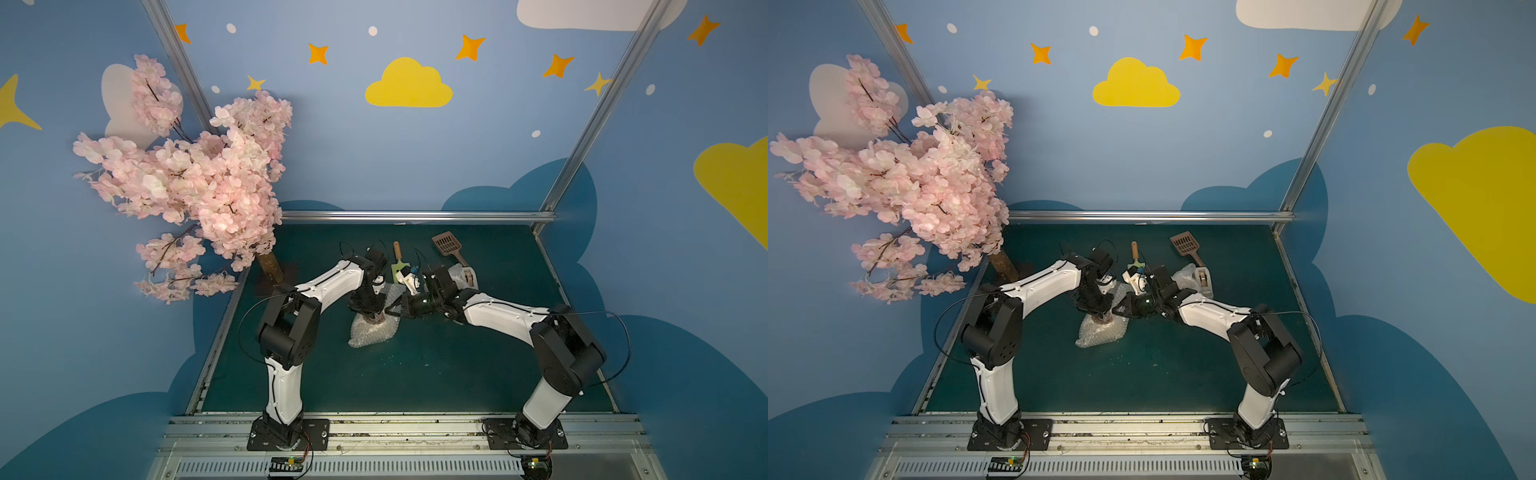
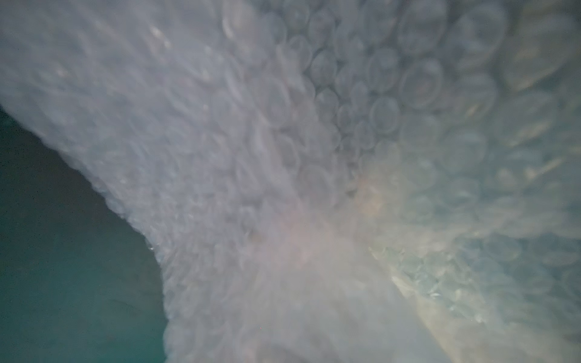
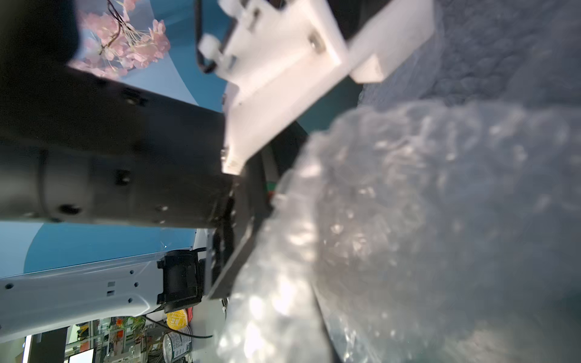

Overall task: Wrap mugs in bubble wrap
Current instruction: Wrap the mug in bubble wrap.

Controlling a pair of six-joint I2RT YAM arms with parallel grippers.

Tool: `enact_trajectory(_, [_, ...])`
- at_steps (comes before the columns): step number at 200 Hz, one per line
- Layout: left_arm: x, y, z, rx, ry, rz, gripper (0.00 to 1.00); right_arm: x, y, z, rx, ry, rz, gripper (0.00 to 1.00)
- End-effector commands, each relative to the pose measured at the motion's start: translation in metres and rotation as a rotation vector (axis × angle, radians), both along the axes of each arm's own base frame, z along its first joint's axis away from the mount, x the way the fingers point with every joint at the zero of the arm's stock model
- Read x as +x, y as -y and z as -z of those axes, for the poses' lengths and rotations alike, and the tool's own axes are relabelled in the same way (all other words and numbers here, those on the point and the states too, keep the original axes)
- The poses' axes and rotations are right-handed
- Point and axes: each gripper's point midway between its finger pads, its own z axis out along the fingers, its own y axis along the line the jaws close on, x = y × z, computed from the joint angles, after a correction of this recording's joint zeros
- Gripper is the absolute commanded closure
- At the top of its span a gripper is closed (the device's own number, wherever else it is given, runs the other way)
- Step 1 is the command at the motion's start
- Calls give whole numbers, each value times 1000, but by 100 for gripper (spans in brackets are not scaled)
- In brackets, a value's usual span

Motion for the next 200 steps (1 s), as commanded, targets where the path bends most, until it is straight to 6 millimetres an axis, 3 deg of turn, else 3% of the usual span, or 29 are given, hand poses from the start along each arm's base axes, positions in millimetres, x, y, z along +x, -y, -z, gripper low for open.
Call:
enact_trajectory(1, [3, 2, -2, 1, 11, 8, 97, -10, -19, -2, 19, 2, -43, 100])
enact_trajectory(29, [2, 2, -7, -17, 33, 3, 94, -12, -20, 19, -70, -7, -10, 100])
enact_trajectory(66, [2, 1, -27, -41, 67, 5, 78, -10, -16, 32, -227, -8, 40, 100])
enact_trajectory(95, [1, -5, -44, -56, 84, 4, 73, -5, -14, 43, -286, -49, 77, 100])
enact_trajectory(146, [0, -38, -62, -55, 94, -119, 70, -3, -23, 51, -304, -92, 70, 100])
enact_trajectory(200, [-1, -23, -78, -294, 122, -274, 53, 0, -27, 62, -371, -131, 68, 100])
